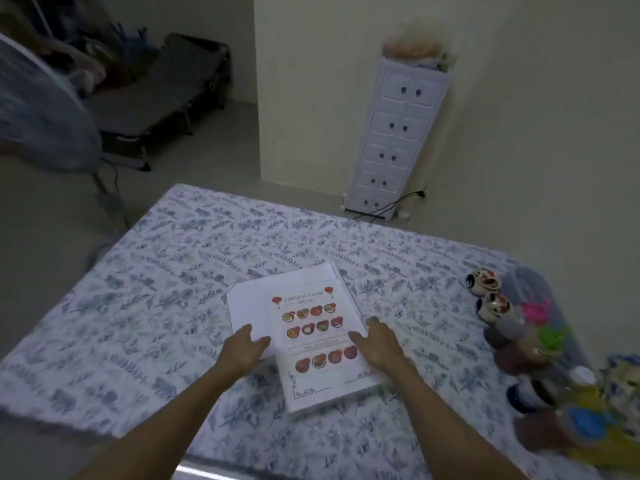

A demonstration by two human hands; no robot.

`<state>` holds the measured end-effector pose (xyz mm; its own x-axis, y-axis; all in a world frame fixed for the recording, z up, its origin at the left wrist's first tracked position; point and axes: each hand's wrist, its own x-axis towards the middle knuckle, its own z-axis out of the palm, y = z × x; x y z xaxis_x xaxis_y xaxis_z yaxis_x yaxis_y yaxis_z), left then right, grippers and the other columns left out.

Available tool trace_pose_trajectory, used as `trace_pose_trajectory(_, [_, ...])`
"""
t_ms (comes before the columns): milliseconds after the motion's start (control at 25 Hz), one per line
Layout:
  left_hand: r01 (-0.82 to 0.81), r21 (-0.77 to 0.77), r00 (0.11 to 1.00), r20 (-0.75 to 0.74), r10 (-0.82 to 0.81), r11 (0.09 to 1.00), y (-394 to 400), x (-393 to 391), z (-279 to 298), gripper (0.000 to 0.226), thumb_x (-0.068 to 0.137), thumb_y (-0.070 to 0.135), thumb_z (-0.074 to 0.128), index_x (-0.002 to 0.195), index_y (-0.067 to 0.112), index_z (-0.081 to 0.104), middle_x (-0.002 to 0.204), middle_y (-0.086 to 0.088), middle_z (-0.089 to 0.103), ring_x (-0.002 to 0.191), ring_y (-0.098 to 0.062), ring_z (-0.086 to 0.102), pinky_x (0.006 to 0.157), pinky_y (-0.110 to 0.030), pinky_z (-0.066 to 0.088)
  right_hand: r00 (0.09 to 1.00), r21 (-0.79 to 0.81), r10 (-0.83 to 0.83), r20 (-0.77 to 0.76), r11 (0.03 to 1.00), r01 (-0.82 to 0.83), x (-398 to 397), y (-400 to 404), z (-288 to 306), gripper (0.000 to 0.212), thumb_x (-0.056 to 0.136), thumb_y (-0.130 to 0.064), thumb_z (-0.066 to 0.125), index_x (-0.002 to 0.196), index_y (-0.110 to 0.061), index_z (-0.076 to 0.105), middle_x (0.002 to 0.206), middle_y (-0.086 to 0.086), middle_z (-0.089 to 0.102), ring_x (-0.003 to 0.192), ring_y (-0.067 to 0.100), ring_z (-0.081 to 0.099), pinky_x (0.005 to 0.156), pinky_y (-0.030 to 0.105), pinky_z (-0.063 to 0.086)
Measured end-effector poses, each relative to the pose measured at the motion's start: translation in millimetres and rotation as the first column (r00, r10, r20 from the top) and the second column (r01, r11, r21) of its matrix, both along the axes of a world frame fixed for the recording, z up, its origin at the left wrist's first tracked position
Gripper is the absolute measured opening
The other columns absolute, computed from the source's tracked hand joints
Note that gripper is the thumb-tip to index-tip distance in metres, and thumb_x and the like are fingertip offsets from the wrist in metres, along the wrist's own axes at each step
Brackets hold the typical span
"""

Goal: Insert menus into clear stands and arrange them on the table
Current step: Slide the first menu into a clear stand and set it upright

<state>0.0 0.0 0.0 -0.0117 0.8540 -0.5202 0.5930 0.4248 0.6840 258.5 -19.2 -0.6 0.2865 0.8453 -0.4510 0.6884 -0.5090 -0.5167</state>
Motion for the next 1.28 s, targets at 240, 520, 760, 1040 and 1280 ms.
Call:
trace_pose_trajectory(240, [-0.084, -0.13, 0.988, 0.119, 0.1, 0.988, 22.0, 19.2, -44.8, 0.036, 0.092, 0.025, 0.058, 0.117, -0.001, 0.057, 0.125, -0.019, 0.061, 0.11, -0.034, 0.059, 0.091, -0.04, 0.05, 0.985, -0.101, -0.17, -0.029, 0.981, 0.167, -3.6, 19.2, -37.2, 0.049, 0.09, -0.035, 0.06, 0.122, 0.0, 0.047, 0.123, 0.019, 0.059, 0.109, 0.032, 0.059, 0.077, 0.029, 0.044])
trace_pose_trajectory(520, [-0.132, -0.22, 0.93, 0.309, 0.197, 0.967, 38.8, 4.8, -54.9, 0.028, 0.082, 0.004, 0.071, 0.108, 0.0, 0.064, 0.106, -0.02, 0.072, 0.089, -0.033, 0.071, 0.084, -0.047, 0.059, 0.959, -0.044, -0.282, 0.008, 0.958, 0.282, -11.1, 19.9, -45.9, 0.045, 0.084, -0.035, 0.068, 0.115, -0.003, 0.059, 0.116, 0.015, 0.066, 0.1, 0.029, 0.063, 0.074, 0.027, 0.043])
trace_pose_trajectory(760, [-0.019, -0.24, 0.919, 0.379, 0.112, 0.971, 48.4, -26.6, -28.2, 0.031, 0.077, -0.002, 0.074, 0.1, 0.002, 0.053, 0.105, -0.019, 0.068, 0.091, -0.03, 0.071, 0.071, -0.04, 0.061, 0.938, -0.093, -0.33, -0.111, 0.943, 0.32, -21.9, 12.5, -22.8, 0.031, 0.076, -0.028, 0.079, 0.097, -0.007, 0.074, 0.1, 0.016, 0.076, 0.08, 0.025, 0.07, 0.057, 0.023, 0.05])
trace_pose_trajectory(1040, [0.185, -0.046, 0.872, 0.469, -0.143, 0.982, 41.0, -35.5, 9.8, 0.033, 0.072, 0.001, 0.08, 0.082, 0.008, 0.05, 0.098, -0.016, 0.066, 0.088, -0.031, 0.073, 0.071, -0.042, 0.062, 0.879, -0.052, -0.312, -0.361, 0.948, 0.315, -3.5, -13.6, 16.9, 0.035, 0.067, -0.01, 0.086, 0.096, -0.006, 0.067, 0.11, 0.014, 0.072, 0.096, 0.027, 0.069, 0.082, 0.04, 0.059])
trace_pose_trajectory(1280, [0.218, 0.134, 0.847, 0.465, -0.256, 0.967, 31.6, 49.6, 24.3, 0.031, 0.07, -0.002, 0.08, 0.071, 0.01, 0.051, 0.091, -0.014, 0.063, 0.08, -0.025, 0.069, 0.072, -0.051, 0.059, 0.892, 0.143, -0.331, -0.307, 0.911, 0.387, 69.7, -44.2, 23.8, 0.04, 0.067, -0.008, 0.085, 0.106, -0.007, 0.072, 0.109, 0.012, 0.074, 0.089, 0.023, 0.071, 0.081, 0.038, 0.06])
